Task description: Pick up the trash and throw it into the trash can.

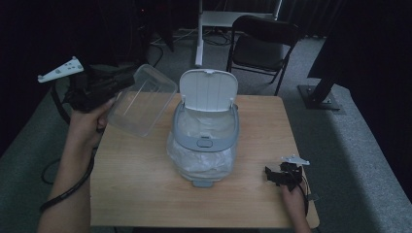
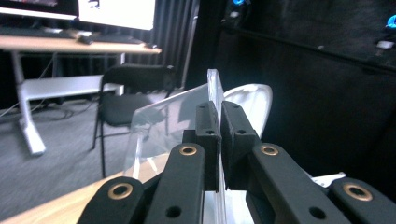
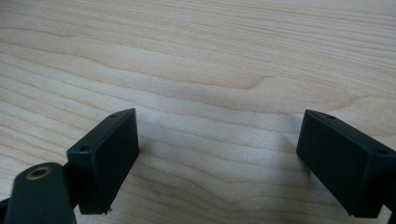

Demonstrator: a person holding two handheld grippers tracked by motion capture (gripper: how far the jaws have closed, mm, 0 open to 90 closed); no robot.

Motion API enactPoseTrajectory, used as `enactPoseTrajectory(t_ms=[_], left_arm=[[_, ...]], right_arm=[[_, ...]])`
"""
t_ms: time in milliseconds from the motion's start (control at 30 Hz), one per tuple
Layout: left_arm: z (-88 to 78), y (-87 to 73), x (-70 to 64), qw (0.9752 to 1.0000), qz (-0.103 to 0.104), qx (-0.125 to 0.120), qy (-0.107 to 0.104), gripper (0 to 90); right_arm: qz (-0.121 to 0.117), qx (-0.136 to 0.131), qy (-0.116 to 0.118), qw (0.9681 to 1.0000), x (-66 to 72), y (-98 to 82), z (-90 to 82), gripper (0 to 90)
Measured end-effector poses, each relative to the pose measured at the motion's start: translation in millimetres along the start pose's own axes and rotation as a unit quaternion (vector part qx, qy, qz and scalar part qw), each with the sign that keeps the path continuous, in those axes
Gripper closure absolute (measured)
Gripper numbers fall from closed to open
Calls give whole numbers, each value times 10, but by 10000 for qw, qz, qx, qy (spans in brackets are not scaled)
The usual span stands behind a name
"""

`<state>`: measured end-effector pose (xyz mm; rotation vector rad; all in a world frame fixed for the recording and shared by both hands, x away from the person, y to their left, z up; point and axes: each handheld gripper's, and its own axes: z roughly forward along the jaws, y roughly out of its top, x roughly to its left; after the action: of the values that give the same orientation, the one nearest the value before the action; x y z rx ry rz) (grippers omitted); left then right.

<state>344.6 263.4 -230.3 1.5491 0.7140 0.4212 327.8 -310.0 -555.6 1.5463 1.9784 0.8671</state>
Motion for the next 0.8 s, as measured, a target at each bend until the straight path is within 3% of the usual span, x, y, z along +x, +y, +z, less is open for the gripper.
enactPoseTrajectory(t_ms=[267,800], left_arm=[[158,176,-186,9993,155,-140,-301,879],[637,416,-592,9934,515,-225,-999,879]], right_arm=[[-9,1,1,10000,-1,1,0,122],[0,-7,3,10000,-1,1,0,122]])
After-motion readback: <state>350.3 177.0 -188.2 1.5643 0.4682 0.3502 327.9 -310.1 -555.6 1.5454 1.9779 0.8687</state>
